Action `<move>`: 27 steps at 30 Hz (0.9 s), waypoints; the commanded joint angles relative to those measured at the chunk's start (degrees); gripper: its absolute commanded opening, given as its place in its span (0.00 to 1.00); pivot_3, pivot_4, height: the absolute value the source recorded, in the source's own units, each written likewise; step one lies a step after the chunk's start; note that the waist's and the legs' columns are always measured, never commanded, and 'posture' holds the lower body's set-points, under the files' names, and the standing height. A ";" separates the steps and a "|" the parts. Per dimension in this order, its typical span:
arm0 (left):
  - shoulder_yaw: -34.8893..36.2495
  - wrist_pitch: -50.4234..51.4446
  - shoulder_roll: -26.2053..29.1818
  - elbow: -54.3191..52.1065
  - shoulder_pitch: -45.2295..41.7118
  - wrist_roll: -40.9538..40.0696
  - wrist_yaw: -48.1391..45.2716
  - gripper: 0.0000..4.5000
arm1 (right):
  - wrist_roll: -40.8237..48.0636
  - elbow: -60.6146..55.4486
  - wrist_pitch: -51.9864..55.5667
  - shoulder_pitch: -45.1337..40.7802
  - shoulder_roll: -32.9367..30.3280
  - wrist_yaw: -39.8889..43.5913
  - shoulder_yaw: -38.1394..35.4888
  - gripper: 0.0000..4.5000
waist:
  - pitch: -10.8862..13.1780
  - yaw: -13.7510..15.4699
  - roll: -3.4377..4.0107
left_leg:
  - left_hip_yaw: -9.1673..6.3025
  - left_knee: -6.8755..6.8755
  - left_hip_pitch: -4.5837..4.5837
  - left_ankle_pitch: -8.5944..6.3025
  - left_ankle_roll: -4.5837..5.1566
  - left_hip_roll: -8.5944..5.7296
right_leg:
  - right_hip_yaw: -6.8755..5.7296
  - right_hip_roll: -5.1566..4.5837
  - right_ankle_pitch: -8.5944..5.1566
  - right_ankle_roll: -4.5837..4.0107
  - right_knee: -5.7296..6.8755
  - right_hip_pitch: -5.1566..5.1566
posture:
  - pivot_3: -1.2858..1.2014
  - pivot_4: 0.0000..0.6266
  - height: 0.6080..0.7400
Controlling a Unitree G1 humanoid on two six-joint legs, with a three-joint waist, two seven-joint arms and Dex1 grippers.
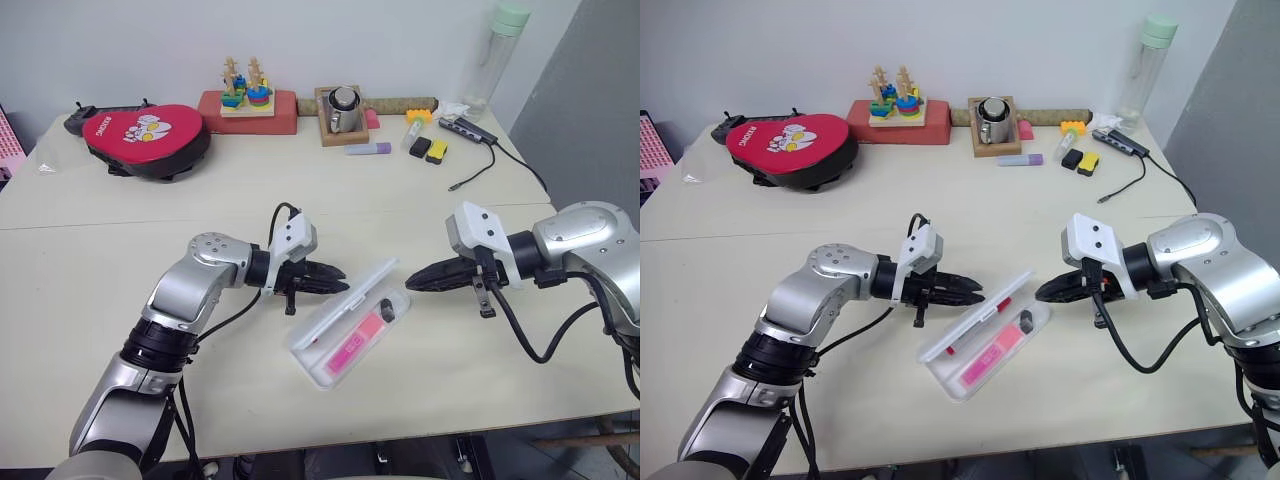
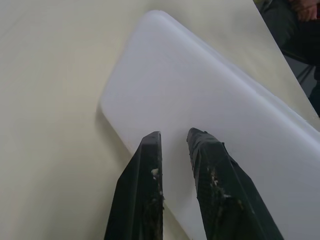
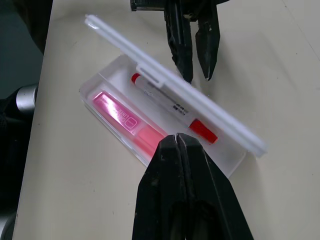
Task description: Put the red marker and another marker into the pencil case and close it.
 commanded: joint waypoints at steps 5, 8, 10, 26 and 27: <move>-3.16 -0.51 -0.35 -2.51 -0.90 -0.12 -2.14 0.21 | -0.57 -0.16 -1.54 0.13 -0.86 0.11 -0.54 0.00 | 0.00 0.00 0.00 | 0.00 0.00 0.00 0.00 0.00 0.00 | 0.00 0.00 0.00 0.00 -0.01 0.00 | 0.52 0.24 1.00; -5.51 -2.09 0.14 -2.14 -0.32 1.63 -2.93 0.21 | -0.66 -0.14 -1.79 0.35 -0.86 0.00 -0.55 0.00 | 0.00 0.00 0.00 | 0.01 0.00 -0.01 0.00 0.00 0.00 | 0.00 0.00 0.00 0.00 -0.03 0.01 | 0.52 0.24 1.00; -6.87 -3.57 0.30 -1.20 -0.19 2.91 -3.29 0.21 | -0.82 0.04 -1.91 0.34 -0.77 -0.14 -0.45 0.00 | 0.00 0.01 0.00 | 0.01 0.00 0.00 0.00 0.00 0.00 | 0.00 0.00 0.00 0.00 -0.03 0.01 | 0.52 0.24 1.00; -13.68 -17.67 0.21 6.30 0.61 14.33 -2.82 0.02 | -1.27 0.11 -1.94 0.26 0.05 -0.84 -0.10 0.00 | -0.07 0.03 0.08 | 0.02 -0.01 0.59 -0.01 0.01 -0.01 | 0.02 -0.01 -0.07 0.17 -0.24 0.73 | 0.52 0.24 1.00; -13.01 -17.22 -0.06 6.18 0.52 13.65 -2.73 0.02 | -1.24 0.08 -1.87 0.22 0.13 -0.87 -0.12 0.00 | -0.07 0.01 0.09 | 0.04 0.00 0.64 -0.01 0.01 -0.01 | 0.04 -0.01 -0.06 0.17 -0.23 0.75 | 0.52 0.24 1.00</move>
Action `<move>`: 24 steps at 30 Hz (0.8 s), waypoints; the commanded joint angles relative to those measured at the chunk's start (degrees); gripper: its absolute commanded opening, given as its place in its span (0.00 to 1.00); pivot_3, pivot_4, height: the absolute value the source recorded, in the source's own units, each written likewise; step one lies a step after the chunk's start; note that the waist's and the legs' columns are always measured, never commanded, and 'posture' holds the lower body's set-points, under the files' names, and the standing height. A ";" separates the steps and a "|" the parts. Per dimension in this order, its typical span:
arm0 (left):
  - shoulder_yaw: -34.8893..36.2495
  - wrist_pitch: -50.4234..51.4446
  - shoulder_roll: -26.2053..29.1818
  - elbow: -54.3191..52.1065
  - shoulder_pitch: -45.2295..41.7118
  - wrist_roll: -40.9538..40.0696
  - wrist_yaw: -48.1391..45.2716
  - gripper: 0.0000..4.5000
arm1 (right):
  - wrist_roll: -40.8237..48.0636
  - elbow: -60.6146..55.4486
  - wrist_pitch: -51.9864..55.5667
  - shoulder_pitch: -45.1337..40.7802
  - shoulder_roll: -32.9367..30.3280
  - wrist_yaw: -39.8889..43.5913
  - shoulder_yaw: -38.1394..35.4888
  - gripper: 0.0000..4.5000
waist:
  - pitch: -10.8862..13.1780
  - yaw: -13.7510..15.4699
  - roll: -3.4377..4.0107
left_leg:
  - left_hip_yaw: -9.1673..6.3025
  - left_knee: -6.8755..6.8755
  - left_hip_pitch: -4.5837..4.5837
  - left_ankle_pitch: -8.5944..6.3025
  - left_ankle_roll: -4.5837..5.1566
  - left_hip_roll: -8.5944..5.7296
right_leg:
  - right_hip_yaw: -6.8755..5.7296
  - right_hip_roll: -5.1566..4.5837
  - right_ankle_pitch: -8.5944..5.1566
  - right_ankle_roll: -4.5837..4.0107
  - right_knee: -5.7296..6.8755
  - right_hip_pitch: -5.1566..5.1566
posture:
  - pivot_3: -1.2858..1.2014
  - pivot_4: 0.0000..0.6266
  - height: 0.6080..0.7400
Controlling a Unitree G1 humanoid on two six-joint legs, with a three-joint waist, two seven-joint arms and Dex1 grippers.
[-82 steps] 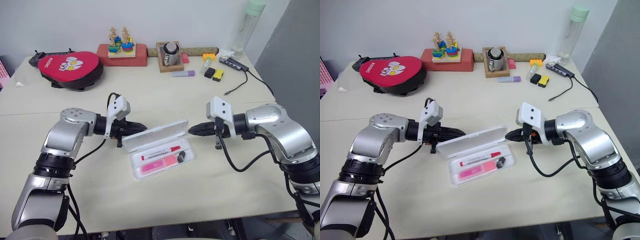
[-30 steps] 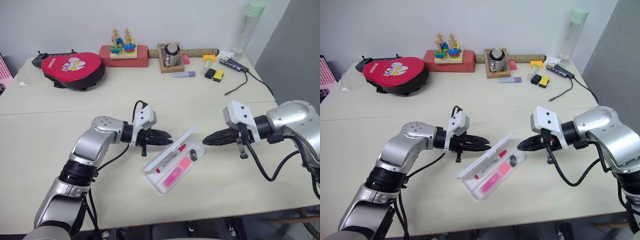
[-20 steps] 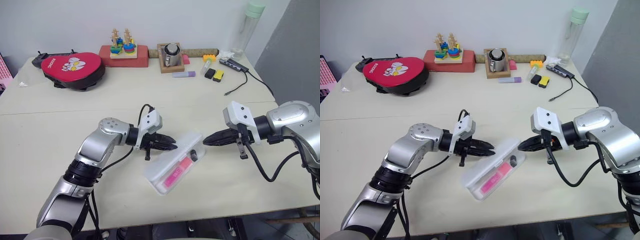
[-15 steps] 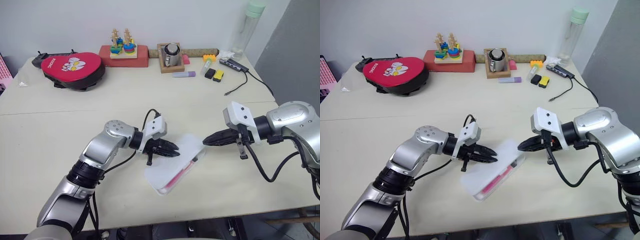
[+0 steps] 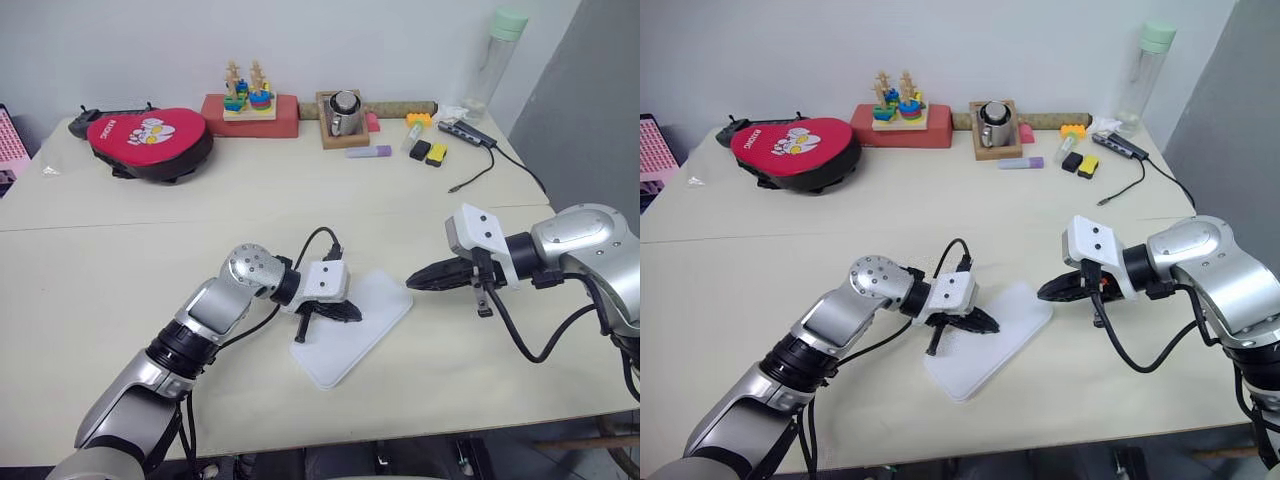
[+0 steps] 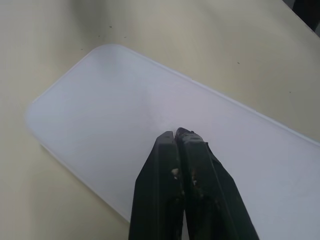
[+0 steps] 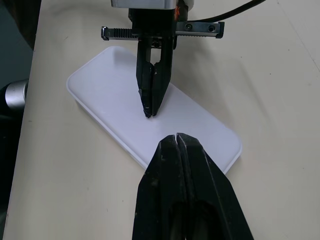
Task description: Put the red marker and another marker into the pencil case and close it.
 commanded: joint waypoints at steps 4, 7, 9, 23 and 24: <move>4.60 6.43 -0.56 0.59 0.86 -3.66 1.00 0.02 | 0.49 -0.92 -0.46 -0.56 0.50 -0.36 -0.75 0.00 | 0.00 -0.03 0.01 | 0.01 -0.01 0.07 0.00 0.00 0.00 | 0.01 0.01 0.05 -0.01 0.06 0.00 | 0.52 0.24 1.00; 12.02 12.36 0.34 -3.44 1.00 -9.31 3.37 0.02 | 0.85 -0.69 -0.24 -0.79 1.47 -1.11 -1.22 0.00 | 0.01 -0.18 0.02 | 0.00 -0.01 0.03 0.00 0.00 0.01 | 0.01 0.01 0.06 0.01 0.06 -0.02 | 0.52 0.24 1.00; 14.27 14.17 0.99 -5.35 1.61 -10.80 4.44 0.02 | 0.97 -0.71 -0.14 -0.75 1.76 -1.27 -1.47 0.00 | 0.02 -0.38 0.02 | -0.03 -0.01 -0.08 0.00 0.00 0.03 | 0.00 0.03 0.06 0.01 0.06 -0.13 | 0.52 0.24 1.00; 43.59 22.42 -0.25 -32.99 27.82 -15.98 32.15 0.02 | 1.75 -0.24 3.48 9.43 10.34 -18.44 -8.40 0.00 | 0.03 0.32 0.03 | -0.04 -0.02 -0.51 -0.03 0.05 0.04 | -0.09 -0.06 -0.01 0.06 -0.07 -0.45 | 0.52 0.24 1.00; 45.25 21.28 -1.93 -34.38 29.74 -15.15 34.97 0.02 | 2.33 -0.83 4.53 10.46 12.25 -21.16 -9.48 0.00 | 0.02 0.26 0.01 | -0.06 -0.01 -0.51 -0.03 0.05 0.03 | -0.10 -0.06 0.01 0.08 -0.09 -0.42 | 0.52 0.24 1.00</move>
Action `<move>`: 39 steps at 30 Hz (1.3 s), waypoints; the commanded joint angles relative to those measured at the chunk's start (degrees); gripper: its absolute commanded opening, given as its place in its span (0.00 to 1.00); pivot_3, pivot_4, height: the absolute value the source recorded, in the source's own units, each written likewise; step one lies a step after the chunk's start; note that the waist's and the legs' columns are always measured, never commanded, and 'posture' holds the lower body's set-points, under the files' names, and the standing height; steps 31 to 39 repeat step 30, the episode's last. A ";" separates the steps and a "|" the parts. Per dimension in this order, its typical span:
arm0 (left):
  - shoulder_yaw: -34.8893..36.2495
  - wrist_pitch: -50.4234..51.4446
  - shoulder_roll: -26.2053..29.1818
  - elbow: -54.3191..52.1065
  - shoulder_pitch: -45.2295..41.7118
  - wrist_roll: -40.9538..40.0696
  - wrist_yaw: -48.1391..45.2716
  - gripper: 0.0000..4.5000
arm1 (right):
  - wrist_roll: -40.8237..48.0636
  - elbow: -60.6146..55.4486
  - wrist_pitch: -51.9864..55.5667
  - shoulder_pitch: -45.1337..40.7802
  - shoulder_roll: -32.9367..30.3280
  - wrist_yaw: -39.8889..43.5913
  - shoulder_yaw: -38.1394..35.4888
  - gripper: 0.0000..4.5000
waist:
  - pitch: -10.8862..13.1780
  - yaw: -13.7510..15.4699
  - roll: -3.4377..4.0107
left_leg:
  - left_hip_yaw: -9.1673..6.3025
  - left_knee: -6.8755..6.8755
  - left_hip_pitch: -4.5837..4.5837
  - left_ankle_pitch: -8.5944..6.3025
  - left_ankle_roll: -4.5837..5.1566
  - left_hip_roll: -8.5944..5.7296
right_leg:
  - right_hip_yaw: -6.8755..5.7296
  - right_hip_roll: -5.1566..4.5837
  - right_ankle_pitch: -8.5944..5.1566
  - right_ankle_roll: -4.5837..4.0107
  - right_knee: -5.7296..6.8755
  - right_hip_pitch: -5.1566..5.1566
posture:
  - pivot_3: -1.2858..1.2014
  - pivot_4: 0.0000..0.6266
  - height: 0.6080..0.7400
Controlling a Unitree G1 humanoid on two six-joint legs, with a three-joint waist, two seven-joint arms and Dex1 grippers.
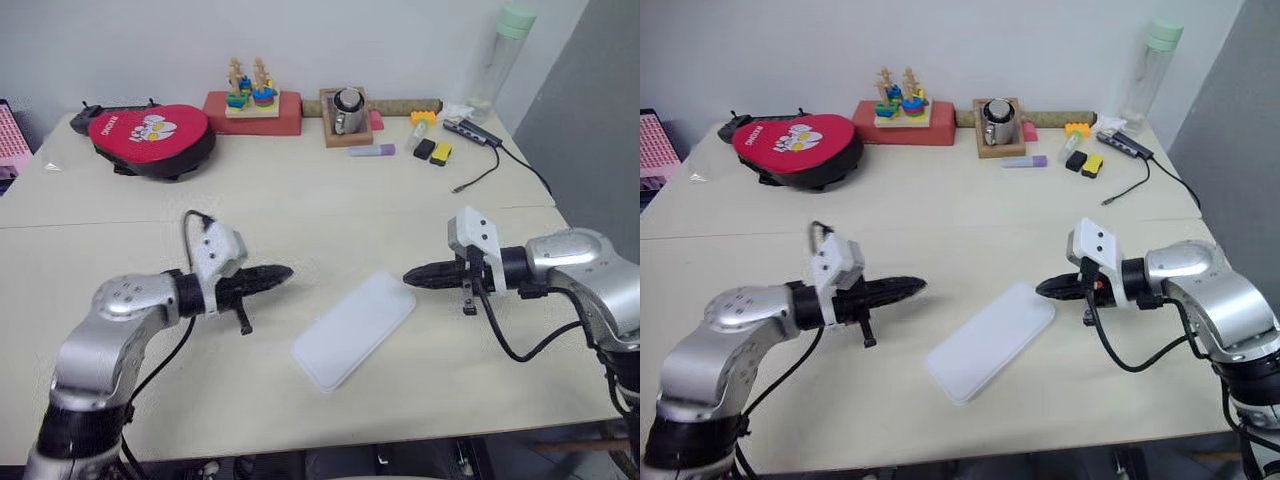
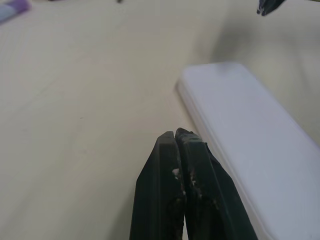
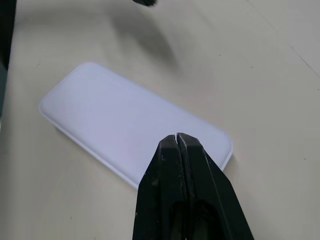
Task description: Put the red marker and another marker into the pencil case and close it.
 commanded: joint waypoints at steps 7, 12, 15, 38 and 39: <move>8.67 -0.94 -15.77 -16.15 18.75 4.83 26.72 0.02 | -0.44 -6.29 3.32 11.16 18.44 -27.39 -10.24 0.00 | -0.03 -0.18 -0.05 | 0.01 0.01 0.11 0.01 -0.01 0.01 | 0.05 0.04 0.09 -0.05 0.08 0.05 | 0.52 0.24 1.00; 7.84 -3.22 -19.23 -16.34 22.10 7.93 33.04 0.02 | -6.87 -6.39 -5.79 17.35 22.75 -34.37 -9.34 0.00 | -0.07 -0.06 -0.03 | 0.04 0.02 0.19 0.01 -0.02 0.00 | 0.08 0.04 0.11 -0.14 0.02 0.15 | 0.52 0.24 1.00; 7.35 -7.65 -21.29 -15.14 25.58 11.05 36.01 0.02 | -11.01 -5.97 -12.93 22.44 24.74 -38.21 -9.74 0.00 | -0.13 -0.23 -0.03 | 0.15 0.03 0.22 0.01 -0.03 -0.01 | 0.18 0.03 0.11 -0.20 -0.02 0.15 | 0.52 0.24 1.00; 8.34 -14.81 -26.10 -12.18 34.75 10.12 38.92 0.02 | -20.45 4.34 -29.92 29.25 26.75 -44.30 -10.40 0.00 | -0.15 -0.38 -0.05 | 0.25 -0.01 0.22 0.00 -0.02 0.02 | 0.24 0.03 -0.04 -0.47 -0.06 0.11 | 0.52 0.24 1.00; 8.34 -14.81 -26.10 -12.18 34.75 10.12 38.92 0.02 | -20.45 4.34 -29.92 29.25 26.75 -44.30 -10.40 0.00 | -0.15 -0.38 -0.05 | 0.25 -0.01 0.22 0.00 -0.02 0.02 | 0.24 0.03 -0.04 -0.47 -0.06 0.11 | 0.52 0.24 1.00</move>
